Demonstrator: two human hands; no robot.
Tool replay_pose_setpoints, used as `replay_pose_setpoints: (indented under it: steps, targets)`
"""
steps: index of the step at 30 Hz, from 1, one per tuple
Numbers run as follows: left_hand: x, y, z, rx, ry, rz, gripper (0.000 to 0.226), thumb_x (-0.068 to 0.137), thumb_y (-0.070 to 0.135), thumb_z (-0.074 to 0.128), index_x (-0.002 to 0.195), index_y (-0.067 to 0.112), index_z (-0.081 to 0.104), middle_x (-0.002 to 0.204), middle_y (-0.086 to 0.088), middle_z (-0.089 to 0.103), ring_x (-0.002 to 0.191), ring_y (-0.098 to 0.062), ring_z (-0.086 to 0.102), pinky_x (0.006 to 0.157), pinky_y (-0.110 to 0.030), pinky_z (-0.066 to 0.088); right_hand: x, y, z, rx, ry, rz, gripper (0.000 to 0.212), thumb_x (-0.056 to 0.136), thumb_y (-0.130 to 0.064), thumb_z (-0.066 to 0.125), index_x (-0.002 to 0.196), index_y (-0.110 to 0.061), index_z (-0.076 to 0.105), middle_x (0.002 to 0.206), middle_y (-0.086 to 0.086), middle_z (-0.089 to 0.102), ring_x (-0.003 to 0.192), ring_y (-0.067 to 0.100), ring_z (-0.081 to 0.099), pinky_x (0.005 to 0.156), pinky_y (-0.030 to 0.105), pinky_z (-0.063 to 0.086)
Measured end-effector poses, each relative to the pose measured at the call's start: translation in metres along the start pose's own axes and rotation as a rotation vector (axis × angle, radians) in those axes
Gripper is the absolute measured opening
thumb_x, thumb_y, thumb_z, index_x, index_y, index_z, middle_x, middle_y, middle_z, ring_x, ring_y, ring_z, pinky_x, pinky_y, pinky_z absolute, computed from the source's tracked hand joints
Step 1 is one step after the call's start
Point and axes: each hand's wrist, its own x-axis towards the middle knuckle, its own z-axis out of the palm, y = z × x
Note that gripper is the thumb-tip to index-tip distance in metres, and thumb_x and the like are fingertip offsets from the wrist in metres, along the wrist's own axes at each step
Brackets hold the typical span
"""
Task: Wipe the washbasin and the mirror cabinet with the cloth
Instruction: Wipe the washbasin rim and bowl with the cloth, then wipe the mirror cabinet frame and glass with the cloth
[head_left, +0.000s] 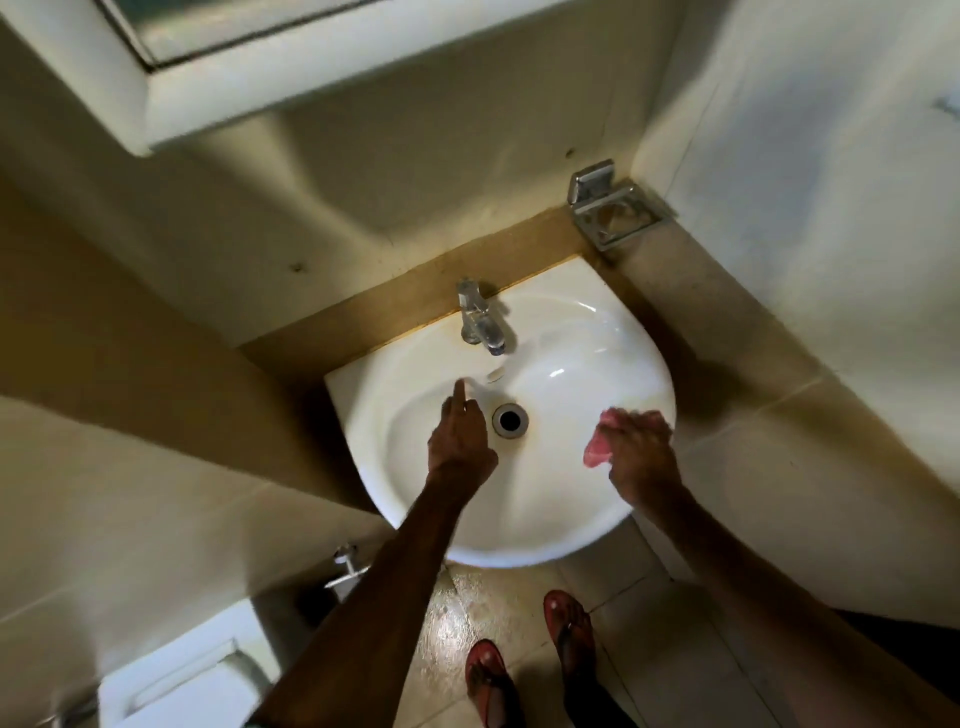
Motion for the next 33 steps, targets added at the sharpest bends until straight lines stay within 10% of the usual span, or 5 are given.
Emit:
replay_pose_setpoints:
  steps: [5,17,21,25,33]
  targets:
    - [-0.102,-0.011,0.002,-0.142,-0.03,-0.005,0.045,0.085,0.011,0.061,0.129,0.018,0.06,0.169,-0.004,0.014,0.154,-0.019,0.022,0.115,-0.03,0.04,-0.031,-0.086,-0.063,0.529,-0.749,0.163,0.027,0.101,-0.011,0.063,0.124,-0.024,0.07,0.121,-0.016,0.068,0.097,0.01,0.072,0.073,0.022,0.061]
    - [-0.245,-0.053,-0.1,-0.544,0.443,-0.021,0.035,0.077,0.014,0.056,0.106,0.03,0.068,0.143,0.002,0.055,0.137,-0.021,0.052,0.107,-0.043,0.049,-0.058,-0.217,-0.214,1.894,-0.534,0.59,0.04,0.1,-0.039,0.063,0.135,-0.021,0.062,0.132,0.012,0.071,0.125,0.031,0.066,0.104,0.056,0.054]
    - [-0.266,-0.037,-0.148,-0.539,0.505,0.04,0.032,0.086,0.01,0.062,0.113,0.024,0.069,0.139,0.009,0.055,0.128,-0.018,0.058,0.101,-0.036,0.055,-0.054,-0.239,-0.256,1.855,-0.6,0.308,0.086,0.068,-0.043,0.095,0.14,-0.016,0.058,0.135,0.015,0.069,0.127,0.033,0.066,0.101,0.048,0.057]
    - [-0.281,-0.01,-0.204,-0.545,0.613,0.157,0.031,0.09,0.011,0.065,0.12,0.017,0.068,0.13,0.018,0.05,0.113,-0.002,0.056,0.086,-0.009,0.051,-0.043,-0.26,-0.303,1.673,-0.461,0.197,0.078,0.074,-0.016,0.089,0.144,-0.013,0.055,0.131,0.015,0.071,0.124,0.034,0.067,0.095,0.042,0.059]
    - [-0.314,0.04,-0.299,-0.549,0.878,0.473,0.04,0.085,0.0,0.062,0.119,0.021,0.065,0.133,0.015,0.06,0.114,-0.004,0.062,0.092,-0.031,0.059,-0.014,-0.287,-0.42,1.686,-0.08,0.083,0.032,0.091,-0.007,0.072,0.122,-0.016,0.07,0.109,0.011,0.079,0.097,0.027,0.076,0.088,0.045,0.059]
